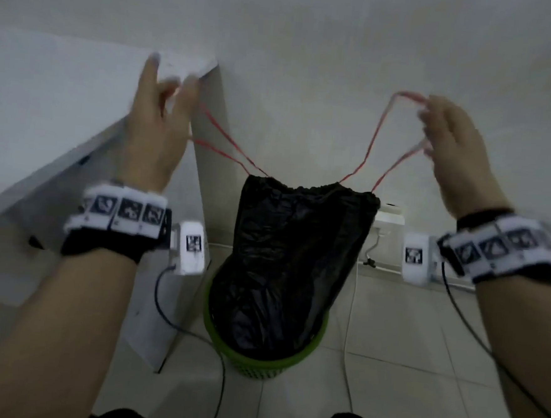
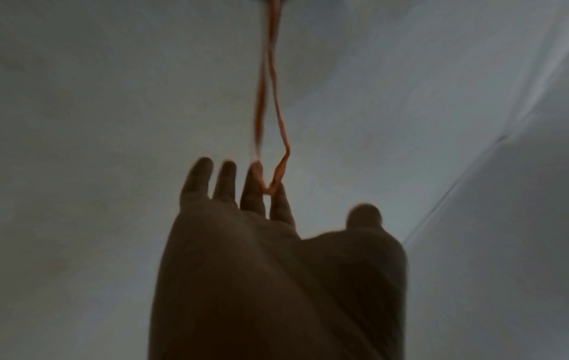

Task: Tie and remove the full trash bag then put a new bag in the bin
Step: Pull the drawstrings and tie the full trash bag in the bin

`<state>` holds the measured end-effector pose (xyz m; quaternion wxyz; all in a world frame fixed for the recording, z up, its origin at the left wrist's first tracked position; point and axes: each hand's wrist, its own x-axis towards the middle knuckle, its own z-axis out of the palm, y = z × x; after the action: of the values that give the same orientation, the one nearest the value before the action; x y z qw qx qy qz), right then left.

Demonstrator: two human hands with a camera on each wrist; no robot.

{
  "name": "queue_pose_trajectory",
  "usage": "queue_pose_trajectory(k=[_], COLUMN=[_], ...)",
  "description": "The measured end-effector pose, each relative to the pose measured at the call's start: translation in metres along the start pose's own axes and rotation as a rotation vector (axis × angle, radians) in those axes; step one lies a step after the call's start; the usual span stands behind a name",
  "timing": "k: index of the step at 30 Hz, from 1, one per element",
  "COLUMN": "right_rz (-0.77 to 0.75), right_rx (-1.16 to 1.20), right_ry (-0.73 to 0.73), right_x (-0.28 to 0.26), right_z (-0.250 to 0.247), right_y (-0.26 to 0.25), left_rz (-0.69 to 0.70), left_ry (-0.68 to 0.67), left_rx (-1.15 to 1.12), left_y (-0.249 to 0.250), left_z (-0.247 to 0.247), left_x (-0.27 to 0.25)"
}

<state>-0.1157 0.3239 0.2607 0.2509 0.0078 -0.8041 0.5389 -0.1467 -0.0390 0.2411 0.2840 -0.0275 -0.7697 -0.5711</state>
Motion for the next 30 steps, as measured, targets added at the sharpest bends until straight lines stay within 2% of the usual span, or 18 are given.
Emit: queue_pose_trajectory(k=[2, 3, 5, 7, 9, 10, 12, 15, 19, 22, 24, 27, 30], right_rz=[0.151, 0.228, 0.343, 0.372, 0.382, 0.397, 0.413, 0.483, 0.476, 0.447, 0.437, 0.438, 0.378], right_rx=[0.108, 0.093, 0.03, 0.05, 0.147, 0.185, 0.296, 0.625, 0.722, 0.839, 0.903, 0.957, 0.968], right_ry=[0.048, 0.004, -0.231, -0.476, -0.557, -0.559, -0.514, -0.385, -0.278, -0.258, -0.249, -0.201, -0.074], right_x=[-0.038, -0.059, -0.098, -0.12, -0.126, -0.125, -0.12, -0.112, -0.1, -0.096, -0.096, -0.095, -0.092], right_z=[-0.001, 0.003, 0.023, 0.052, 0.078, 0.089, 0.109, 0.128, 0.131, 0.128, 0.127, 0.127, 0.124], right_y=[0.063, 0.096, 0.152, 0.178, 0.178, 0.17, 0.155, 0.136, 0.117, 0.1, 0.089, 0.077, 0.062], left_rz=[-0.13, -0.202, -0.324, -0.384, -0.4, -0.391, -0.407, -0.379, -0.33, -0.344, -0.417, -0.486, -0.641], left_ry=[-0.012, -0.068, -0.323, -0.583, -0.745, -0.789, -0.76, -0.639, -0.542, -0.424, -0.352, -0.312, -0.163], left_rx=[-0.085, -0.041, 0.025, 0.075, 0.22, 0.218, 0.07, -0.092, -0.099, -0.25, -0.377, -0.519, -0.764], left_y=[-0.047, -0.071, -0.111, -0.145, -0.158, -0.154, -0.135, -0.106, -0.082, -0.071, -0.059, -0.049, -0.044], left_z=[0.012, 0.021, 0.046, 0.072, 0.098, 0.106, 0.119, 0.127, 0.129, 0.131, 0.129, 0.127, 0.125], left_x=[-0.042, -0.064, -0.105, -0.132, -0.143, -0.142, -0.139, -0.126, -0.113, -0.113, -0.112, -0.111, -0.108])
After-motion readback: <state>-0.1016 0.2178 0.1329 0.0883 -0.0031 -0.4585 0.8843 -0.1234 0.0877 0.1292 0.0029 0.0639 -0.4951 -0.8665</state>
